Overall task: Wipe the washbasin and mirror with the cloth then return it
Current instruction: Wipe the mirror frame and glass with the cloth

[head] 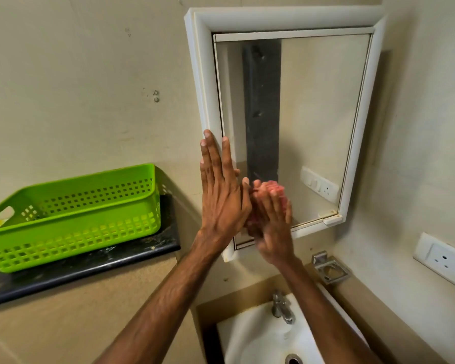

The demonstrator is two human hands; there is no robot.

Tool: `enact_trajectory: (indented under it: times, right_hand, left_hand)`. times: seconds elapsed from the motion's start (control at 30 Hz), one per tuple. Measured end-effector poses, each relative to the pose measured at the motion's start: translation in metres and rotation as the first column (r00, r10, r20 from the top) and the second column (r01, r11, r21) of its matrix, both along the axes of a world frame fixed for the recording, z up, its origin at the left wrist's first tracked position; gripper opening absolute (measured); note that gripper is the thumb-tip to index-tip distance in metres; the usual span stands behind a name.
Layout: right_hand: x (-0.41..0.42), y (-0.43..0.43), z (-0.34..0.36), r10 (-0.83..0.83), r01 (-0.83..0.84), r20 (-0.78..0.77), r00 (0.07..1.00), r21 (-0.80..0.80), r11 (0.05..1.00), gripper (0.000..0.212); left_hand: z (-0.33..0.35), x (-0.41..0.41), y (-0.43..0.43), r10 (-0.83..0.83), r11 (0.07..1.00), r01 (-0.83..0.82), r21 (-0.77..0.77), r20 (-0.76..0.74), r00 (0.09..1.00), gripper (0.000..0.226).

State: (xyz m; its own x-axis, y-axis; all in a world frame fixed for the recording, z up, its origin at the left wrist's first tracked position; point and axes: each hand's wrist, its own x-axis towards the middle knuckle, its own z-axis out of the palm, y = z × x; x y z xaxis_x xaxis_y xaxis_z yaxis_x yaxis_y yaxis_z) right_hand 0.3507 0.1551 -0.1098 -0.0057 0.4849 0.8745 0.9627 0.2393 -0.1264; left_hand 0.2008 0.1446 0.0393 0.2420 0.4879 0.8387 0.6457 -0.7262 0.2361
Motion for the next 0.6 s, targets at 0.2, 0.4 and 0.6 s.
enact_trajectory:
  times: [0.2,0.4,0.6]
  right_hand:
    - [0.063,0.007,0.013,-0.151,0.209,-0.538,0.829,0.048,0.977,0.068]
    - [0.015,0.008,0.009,-0.13,0.158,-0.545,0.828,0.005,0.987,0.075]
    - [0.015,0.005,-0.016,-0.033,0.031,-0.078,0.996,-0.033,0.999,0.069]
  left_hand:
    - [-0.001,0.007,0.002,-0.008,1.0,0.007,0.016,0.059,0.998,0.089]
    - [-0.003,0.024,-0.013,0.019,1.0,-0.018,-0.014,0.038,0.999,0.082]
    - [-0.007,0.033,-0.008,0.177,0.984,-0.177,0.009,-0.05,0.983,0.094]
